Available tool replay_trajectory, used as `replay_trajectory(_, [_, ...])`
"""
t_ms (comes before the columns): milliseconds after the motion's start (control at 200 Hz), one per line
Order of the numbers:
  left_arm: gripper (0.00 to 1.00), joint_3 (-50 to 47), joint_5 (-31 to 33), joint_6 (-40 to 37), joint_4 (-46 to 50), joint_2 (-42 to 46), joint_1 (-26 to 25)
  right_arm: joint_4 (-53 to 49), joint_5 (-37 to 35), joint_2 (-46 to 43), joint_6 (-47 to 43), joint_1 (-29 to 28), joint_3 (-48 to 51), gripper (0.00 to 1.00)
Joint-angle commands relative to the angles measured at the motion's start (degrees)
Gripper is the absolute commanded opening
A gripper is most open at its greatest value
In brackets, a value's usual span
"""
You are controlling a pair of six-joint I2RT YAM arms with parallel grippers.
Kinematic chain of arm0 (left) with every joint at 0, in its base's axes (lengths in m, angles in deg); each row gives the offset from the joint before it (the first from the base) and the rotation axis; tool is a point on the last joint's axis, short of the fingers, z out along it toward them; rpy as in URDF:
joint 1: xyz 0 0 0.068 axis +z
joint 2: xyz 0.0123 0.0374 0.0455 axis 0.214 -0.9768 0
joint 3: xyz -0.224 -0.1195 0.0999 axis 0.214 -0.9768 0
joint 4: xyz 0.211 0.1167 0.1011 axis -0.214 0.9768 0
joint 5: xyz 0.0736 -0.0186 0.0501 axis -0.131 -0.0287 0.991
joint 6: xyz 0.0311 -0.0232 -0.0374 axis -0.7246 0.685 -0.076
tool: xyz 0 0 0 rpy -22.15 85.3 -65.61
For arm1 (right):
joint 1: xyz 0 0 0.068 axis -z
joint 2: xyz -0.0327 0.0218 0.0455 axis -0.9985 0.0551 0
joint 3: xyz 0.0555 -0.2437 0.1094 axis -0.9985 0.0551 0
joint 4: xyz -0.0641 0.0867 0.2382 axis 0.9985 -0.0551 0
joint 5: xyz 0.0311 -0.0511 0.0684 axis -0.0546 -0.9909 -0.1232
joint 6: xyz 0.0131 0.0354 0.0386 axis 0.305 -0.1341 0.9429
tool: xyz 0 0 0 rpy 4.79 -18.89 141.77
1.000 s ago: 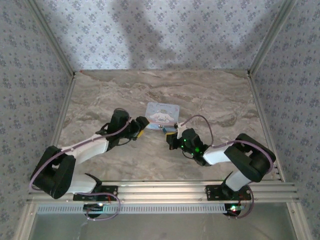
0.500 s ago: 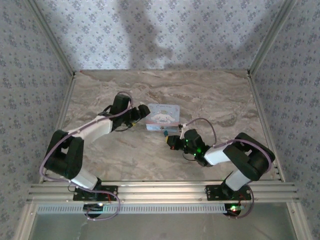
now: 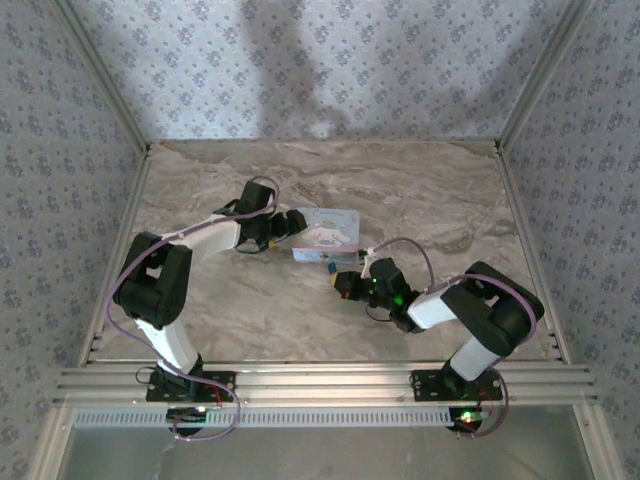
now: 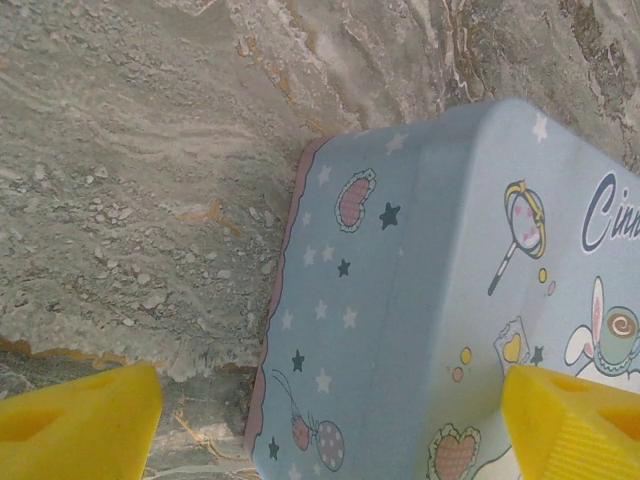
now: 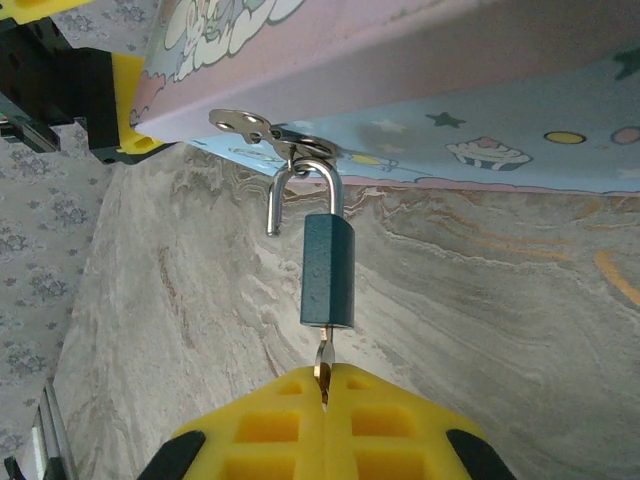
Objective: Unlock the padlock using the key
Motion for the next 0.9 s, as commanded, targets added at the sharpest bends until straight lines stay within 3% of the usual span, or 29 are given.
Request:
replay_trajectory(0, [0.88, -0.2, 1.8, -1.7, 2.6, -0.7, 0.1, -3.1, 0.5, 0.5, 0.1, 0.6, 0.9, 0.07])
replay_trajectory(160, [0.88, -2.7, 2.3, -1.3, 2.1, -0.2, 0.1, -6.2, 1.0, -0.5, -1.3, 1.0, 0.3, 0.14])
replay_trajectory(300, [0.89, -4.9, 3.0, -0.8, 1.6, 1.0, 0.1, -10.4, 1.2, -2.9, -3.4, 1.3, 0.2, 0.31])
replay_trajectory(525, [0.89, -8.0, 3.4, 0.0, 0.8, 2.9, -0.1, -13.5, 4.8, -7.2, -8.1, 3.9, -0.5, 0.46])
replay_trajectory(894, [0.89, -13.0, 5.0, 1.5, -0.1, 5.9, -1.8, -13.4, 13.1, -3.2, -12.6, 9.8, -8.5, 0.52])
